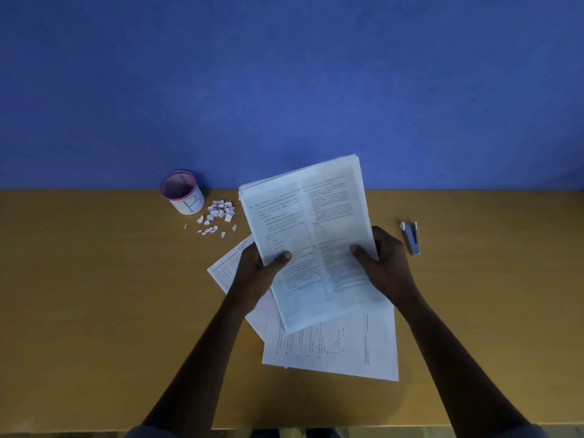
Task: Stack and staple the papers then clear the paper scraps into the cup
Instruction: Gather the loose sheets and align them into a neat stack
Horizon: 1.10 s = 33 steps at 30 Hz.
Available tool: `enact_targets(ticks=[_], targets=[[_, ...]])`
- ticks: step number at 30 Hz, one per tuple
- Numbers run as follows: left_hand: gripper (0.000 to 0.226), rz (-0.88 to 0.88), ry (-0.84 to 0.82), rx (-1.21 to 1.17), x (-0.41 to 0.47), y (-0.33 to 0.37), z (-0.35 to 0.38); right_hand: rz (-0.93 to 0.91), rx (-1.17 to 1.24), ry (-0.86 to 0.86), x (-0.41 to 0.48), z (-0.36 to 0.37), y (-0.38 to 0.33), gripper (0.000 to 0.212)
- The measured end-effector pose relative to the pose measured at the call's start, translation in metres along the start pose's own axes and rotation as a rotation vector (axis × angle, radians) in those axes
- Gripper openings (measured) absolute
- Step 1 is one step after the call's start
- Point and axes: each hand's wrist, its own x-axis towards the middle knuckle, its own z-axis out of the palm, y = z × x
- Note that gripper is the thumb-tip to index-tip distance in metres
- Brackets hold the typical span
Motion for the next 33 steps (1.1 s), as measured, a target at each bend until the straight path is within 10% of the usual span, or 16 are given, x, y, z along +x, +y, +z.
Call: enact_targets(ticks=[5, 8, 12, 16, 33], targets=[[0.034, -0.044, 0.048, -0.185, -0.004, -0.001, -0.018, 0.281, 0.220, -0.100, 0.009, 0.000, 0.013, 0.039], [0.035, -0.076, 0.113, -0.256, -0.010, -0.009, -0.033, 0.209, -0.253, -0.207, 0.001, 0.010, 0.064, 0.007], [0.037, -0.105, 0.150, -0.289, -0.016, -0.017, -0.045, 0.163, -0.773, -0.520, -0.022, 0.032, 0.103, 0.083], [0.039, -0.115, 0.130, -0.306, -0.023, -0.018, -0.045, 0.114, -1.004, -0.531, -0.027, 0.044, 0.100, 0.101], [0.037, -0.154, 0.108, -0.320, -0.030, -0.028, -0.034, 0.149, -0.633, -0.438, -0.017, 0.034, 0.096, 0.026]])
